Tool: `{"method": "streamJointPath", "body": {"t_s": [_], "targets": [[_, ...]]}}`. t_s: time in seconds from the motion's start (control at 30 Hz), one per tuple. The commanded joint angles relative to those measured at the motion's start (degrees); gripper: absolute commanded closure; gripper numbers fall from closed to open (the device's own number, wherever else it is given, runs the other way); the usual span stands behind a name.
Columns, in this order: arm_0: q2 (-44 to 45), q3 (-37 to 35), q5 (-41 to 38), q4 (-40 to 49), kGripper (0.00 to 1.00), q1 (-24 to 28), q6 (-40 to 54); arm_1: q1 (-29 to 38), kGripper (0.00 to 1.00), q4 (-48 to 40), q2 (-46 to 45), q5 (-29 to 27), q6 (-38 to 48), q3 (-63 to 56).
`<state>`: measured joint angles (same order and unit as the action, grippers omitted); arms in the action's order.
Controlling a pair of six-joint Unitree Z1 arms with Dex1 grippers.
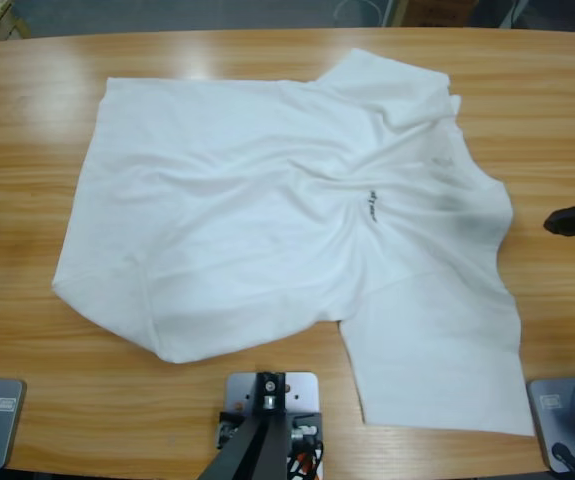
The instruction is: Fold clothes
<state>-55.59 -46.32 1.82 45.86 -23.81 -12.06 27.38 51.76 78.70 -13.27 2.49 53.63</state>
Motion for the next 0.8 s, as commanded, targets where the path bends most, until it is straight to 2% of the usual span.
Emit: {"method": "streamJointPath", "body": {"t_s": [0.03,0.13,0.3,0.37,0.43,0.5,0.53,0.63,0.7,0.8], "targets": [[0.92,2.18,-0.98,-0.59,0.003,-0.89,0.25,-1.80,0.014,0.07,-2.38,-0.18,0.06,-0.35],[1.45,2.28,-1.00,-0.61,0.009,-0.93,0.48,-1.80,0.030,-0.63,-5.17,-0.11,0.06,-0.95],[-4.03,1.19,-1.03,-0.17,0.009,-0.96,0.67,-1.80,0.046,-0.21,-5.32,-0.07,0.04,-0.56],[-5.62,-0.39,-1.51,1.82,0.008,-0.98,-3.44,-1.80,0.043,7.69,-5.49,1.56,4.08,3.40],[-6.97,-3.68,-6.94,5.03,0.009,-1.12,-5.22,-1.80,0.047,18.78,-3.93,9.47,8.97,11.83],[-8.57,-5.68,-10.31,4.79,0.009,-3.72,-8.26,-1.68,0.047,20.76,-8.46,18.96,13.63,13.08],[-10.13,-6.56,-10.51,4.28,0.009,-6.13,-7.57,-0.75,0.044,19.15,-12.42,21.00,17.46,11.90],[-21.44,-11.97,-10.47,1.15,0.011,-15.52,-1.63,3.96,0.035,18.53,-22.88,17.87,28.51,5.86],[-30.17,-15.73,-10.21,1.08,0.009,-17.06,-1.31,4.00,0.020,18.23,-25.79,16.20,31.78,2.52],[-36.19,-16.42,-6.48,1.13,0.009,-17.10,-9.52,3.96,0.000,15.75,-25.35,15.43,35.95,-0.91]]}}
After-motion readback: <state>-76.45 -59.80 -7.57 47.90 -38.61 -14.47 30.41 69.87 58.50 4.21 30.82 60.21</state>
